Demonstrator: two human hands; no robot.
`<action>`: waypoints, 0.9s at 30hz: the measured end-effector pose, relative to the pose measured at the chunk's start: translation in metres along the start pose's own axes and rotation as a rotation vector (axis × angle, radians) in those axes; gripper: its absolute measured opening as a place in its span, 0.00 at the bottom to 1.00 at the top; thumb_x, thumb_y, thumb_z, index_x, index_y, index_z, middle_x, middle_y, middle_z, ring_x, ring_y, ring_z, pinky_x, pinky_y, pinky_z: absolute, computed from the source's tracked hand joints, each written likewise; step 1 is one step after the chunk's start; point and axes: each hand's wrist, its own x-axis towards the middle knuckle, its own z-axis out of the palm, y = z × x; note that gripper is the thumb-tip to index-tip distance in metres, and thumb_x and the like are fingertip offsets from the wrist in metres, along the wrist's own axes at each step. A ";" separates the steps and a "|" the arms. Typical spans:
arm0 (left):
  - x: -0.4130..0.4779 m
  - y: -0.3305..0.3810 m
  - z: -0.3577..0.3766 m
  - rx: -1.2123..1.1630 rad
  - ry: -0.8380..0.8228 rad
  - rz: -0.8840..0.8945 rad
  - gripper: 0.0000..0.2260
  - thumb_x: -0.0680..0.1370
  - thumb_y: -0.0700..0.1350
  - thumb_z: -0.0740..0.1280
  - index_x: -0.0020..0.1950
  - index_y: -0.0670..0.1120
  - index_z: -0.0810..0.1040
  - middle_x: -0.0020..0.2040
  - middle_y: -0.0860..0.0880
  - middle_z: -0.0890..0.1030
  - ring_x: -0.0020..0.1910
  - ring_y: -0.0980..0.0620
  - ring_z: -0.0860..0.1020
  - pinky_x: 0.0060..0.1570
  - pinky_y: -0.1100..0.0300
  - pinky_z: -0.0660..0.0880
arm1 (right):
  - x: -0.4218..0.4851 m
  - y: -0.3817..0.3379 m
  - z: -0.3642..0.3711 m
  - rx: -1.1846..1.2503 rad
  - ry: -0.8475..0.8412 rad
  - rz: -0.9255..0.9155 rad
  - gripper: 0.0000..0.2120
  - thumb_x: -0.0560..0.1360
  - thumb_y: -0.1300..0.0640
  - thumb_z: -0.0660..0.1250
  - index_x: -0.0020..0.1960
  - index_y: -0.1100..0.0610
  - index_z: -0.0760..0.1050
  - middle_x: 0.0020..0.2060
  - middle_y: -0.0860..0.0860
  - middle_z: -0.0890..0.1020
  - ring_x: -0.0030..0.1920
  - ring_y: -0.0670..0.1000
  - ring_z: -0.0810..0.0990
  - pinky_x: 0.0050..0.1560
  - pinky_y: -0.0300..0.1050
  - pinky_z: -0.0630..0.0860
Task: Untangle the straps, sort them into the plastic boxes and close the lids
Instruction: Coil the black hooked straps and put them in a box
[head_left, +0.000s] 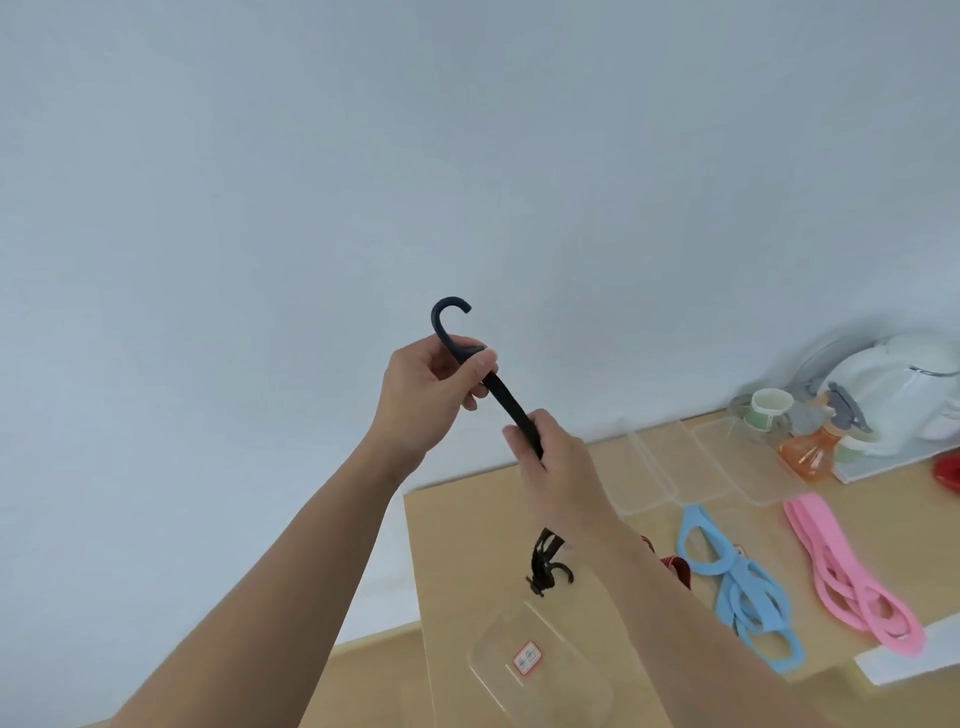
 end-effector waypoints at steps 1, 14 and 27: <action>0.002 0.005 -0.001 -0.017 0.017 0.006 0.06 0.79 0.40 0.72 0.52 0.38 0.81 0.46 0.40 0.86 0.38 0.49 0.81 0.39 0.58 0.78 | 0.001 -0.003 -0.005 -0.008 -0.006 -0.003 0.17 0.82 0.43 0.61 0.41 0.53 0.64 0.27 0.47 0.66 0.28 0.50 0.64 0.30 0.51 0.63; -0.013 0.046 -0.046 -0.023 -0.154 -0.054 0.17 0.73 0.33 0.75 0.60 0.40 0.77 0.45 0.39 0.85 0.42 0.40 0.84 0.44 0.52 0.81 | 0.016 -0.067 -0.080 0.064 -0.162 -0.044 0.14 0.82 0.47 0.64 0.42 0.54 0.78 0.26 0.45 0.67 0.26 0.48 0.62 0.27 0.40 0.60; -0.030 0.083 -0.045 0.406 -0.618 -0.191 0.08 0.77 0.40 0.64 0.55 0.41 0.77 0.48 0.46 0.84 0.44 0.45 0.84 0.52 0.54 0.78 | 0.024 -0.116 -0.099 0.027 -0.403 -0.126 0.13 0.82 0.47 0.64 0.47 0.56 0.79 0.30 0.49 0.79 0.33 0.48 0.78 0.36 0.38 0.71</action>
